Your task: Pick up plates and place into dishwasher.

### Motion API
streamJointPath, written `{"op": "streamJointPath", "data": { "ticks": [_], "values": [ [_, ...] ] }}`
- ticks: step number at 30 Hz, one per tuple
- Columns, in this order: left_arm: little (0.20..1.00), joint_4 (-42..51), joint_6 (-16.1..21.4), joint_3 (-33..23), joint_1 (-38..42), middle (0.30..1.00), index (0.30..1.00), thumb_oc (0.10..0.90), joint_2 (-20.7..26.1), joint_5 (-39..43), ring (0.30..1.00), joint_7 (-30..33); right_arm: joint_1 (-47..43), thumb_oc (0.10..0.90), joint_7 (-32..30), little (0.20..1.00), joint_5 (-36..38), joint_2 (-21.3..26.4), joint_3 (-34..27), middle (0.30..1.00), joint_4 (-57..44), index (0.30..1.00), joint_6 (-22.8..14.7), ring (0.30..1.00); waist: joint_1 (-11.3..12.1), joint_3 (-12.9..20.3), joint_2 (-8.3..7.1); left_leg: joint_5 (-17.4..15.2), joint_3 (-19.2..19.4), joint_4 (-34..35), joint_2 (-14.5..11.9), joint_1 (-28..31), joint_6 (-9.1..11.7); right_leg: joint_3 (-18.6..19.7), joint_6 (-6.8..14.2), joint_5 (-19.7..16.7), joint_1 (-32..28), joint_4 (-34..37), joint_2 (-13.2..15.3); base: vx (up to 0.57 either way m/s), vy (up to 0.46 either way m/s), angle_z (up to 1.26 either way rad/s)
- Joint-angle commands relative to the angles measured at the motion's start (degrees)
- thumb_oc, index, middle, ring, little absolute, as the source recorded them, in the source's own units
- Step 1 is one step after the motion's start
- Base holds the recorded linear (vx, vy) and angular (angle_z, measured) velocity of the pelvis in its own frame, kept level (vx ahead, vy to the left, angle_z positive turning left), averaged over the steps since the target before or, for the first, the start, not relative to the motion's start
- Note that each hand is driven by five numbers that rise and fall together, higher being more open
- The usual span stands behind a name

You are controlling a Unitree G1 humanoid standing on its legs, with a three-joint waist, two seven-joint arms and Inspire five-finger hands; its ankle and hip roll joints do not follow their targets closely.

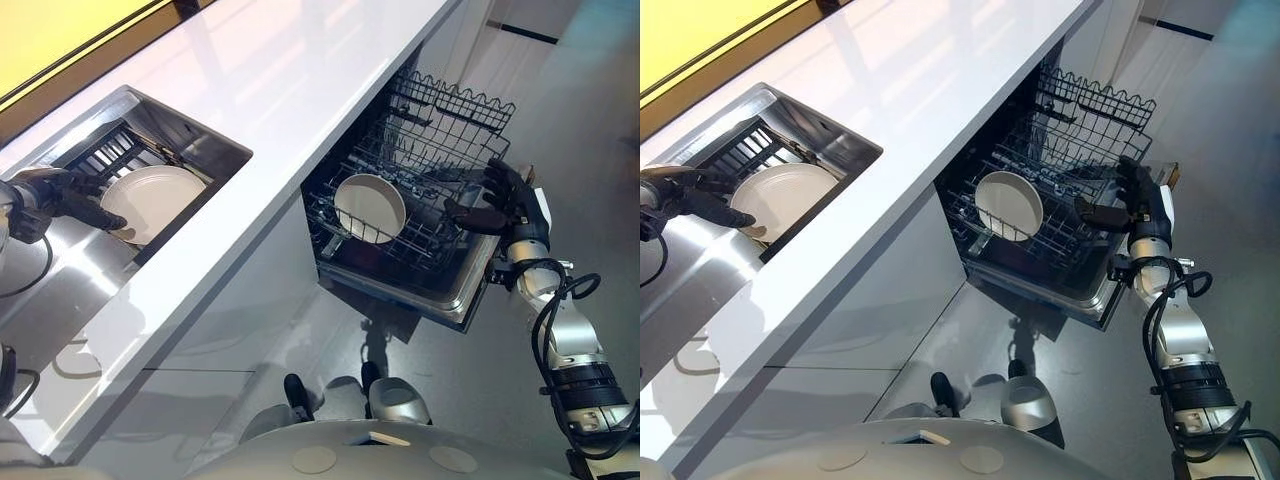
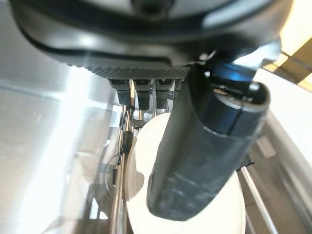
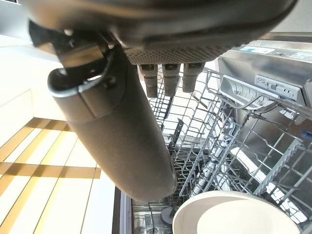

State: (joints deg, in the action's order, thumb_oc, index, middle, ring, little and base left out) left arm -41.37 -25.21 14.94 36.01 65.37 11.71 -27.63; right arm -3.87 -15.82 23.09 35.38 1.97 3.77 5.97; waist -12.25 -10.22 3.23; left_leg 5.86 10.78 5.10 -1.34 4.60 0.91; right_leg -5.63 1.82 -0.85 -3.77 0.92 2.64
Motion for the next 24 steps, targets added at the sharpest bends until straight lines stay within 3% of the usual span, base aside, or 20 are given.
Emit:
{"op": "streamJointPath", "data": {
  "ticks": [1,10,18,24],
  "values": [
    [0.900,-0.2,3.7,-5.6,2.8,0.900,0.900,0.800,-1.8,8.1,0.900,7.1,-2.7,0.800,0.2,0.900,-1.5,4.7,-2.2,0.900,-7.9,0.900,-7.4,0.900,0.2,5.2,0.93,-6.4,-2.0,-1.9,3.6,-0.7,0.2,-4.3,6.9,4.4,4.2,-7.1,-0.5,0.05,0.004,0.01],
    [0.900,-2.6,5.8,-4.6,8.5,0.900,0.900,0.800,-1.8,9.6,0.900,14.1,-3.3,0.800,0.5,0.900,-0.1,5.4,-0.6,0.900,-7.9,0.900,-6.3,0.900,-0.4,4.8,0.52,-5.9,-1.9,-1.5,3.5,-0.9,0.3,-4.6,6.7,4.4,4.6,-7.3,-0.5,0.01,-0.001,0.00],
    [0.900,-2.9,3.5,-4.0,8.7,0.900,0.900,0.800,-1.8,8.8,0.900,12.7,-2.6,0.800,0.3,0.900,0.1,5.1,-0.5,0.900,-8.3,0.900,-5.8,0.900,-0.5,4.4,0.62,-5.9,-1.7,-1.7,3.4,-1.0,0.2,-4.8,6.8,4.6,4.8,-7.8,-0.4,0.00,0.000,0.00],
    [0.900,-3.6,1.7,-2.2,8.3,0.900,0.900,0.800,-2.5,4.0,0.900,9.3,-3.1,0.800,0.5,0.900,-0.1,5.3,-0.2,0.900,-8.8,0.900,-5.4,0.900,-0.6,3.8,0.80,-6.4,-2.0,-2.3,3.5,-1.2,0.0,-4.7,6.9,4.7,5.0,-8.2,-0.3,0.00,0.000,0.00]
  ]
}}
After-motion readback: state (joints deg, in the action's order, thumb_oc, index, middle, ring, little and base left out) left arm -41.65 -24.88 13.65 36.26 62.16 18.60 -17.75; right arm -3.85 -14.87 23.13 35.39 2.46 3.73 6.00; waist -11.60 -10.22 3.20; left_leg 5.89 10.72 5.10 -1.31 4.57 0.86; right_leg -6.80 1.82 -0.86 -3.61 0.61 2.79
